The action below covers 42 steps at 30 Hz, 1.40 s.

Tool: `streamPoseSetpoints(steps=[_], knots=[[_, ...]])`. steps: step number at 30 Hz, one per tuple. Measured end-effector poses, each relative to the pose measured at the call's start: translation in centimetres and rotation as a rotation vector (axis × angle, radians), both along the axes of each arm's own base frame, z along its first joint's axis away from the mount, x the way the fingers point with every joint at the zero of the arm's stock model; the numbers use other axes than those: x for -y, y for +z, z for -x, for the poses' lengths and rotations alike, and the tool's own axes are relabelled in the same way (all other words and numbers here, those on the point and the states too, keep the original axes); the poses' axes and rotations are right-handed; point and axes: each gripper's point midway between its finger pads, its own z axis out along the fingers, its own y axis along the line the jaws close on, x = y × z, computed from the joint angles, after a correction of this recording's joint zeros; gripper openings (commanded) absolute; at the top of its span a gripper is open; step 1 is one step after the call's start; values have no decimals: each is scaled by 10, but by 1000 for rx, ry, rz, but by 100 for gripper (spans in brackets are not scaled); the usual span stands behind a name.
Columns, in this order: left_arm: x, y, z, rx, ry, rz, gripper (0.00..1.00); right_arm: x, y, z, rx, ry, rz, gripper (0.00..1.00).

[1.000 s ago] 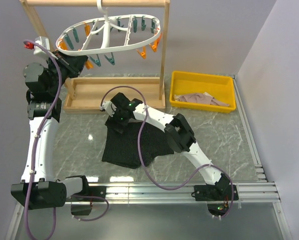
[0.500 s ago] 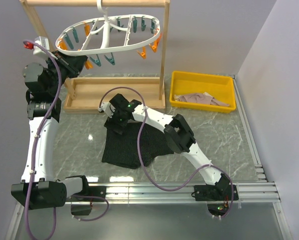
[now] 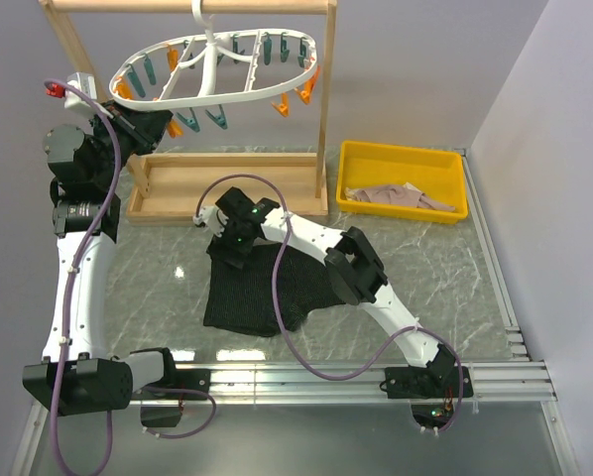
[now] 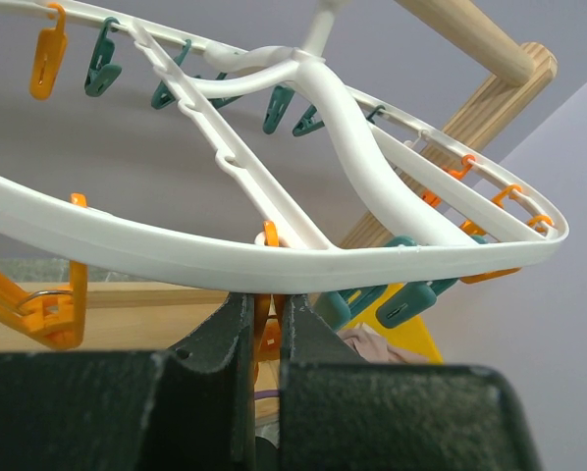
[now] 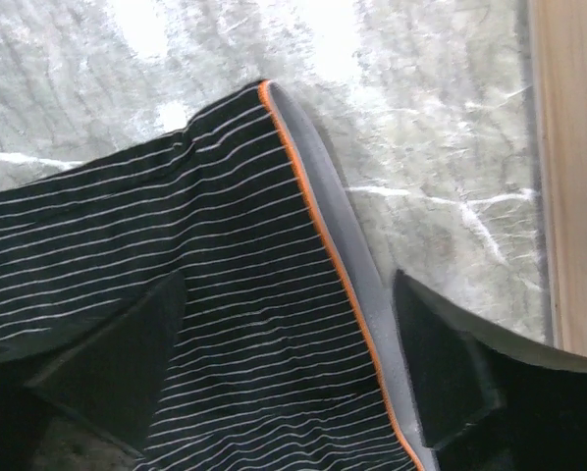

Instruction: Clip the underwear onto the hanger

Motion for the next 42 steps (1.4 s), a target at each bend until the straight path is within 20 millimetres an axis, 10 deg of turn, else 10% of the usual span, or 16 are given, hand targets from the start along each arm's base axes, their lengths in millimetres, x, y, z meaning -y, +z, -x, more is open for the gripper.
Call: streamPoseSetpoints(steps=[5,7,11,16,20,33,42], knots=[[-1,0,0,0,1,0,0,-1,-2,7,2,17,13,72],[-1,0,0,0,0,-1,0,-2,-2,10,14,18,18,96],[0,0,0,0,-3,-1,1,2,0,13,27,3,17,100],[0,0,1,-1,-5,-1,0,6,0,24,19,8,29,31],[0,0,0,-1,-5,-2,1,4,-1,26,27,9,39,2],[-2,-2,1,-6,-2,-5,0,22,8,30,19,-110,38,0],[0,-5,5,-23,-19,-7,1,15,141,-2,271,-250,-297,0]])
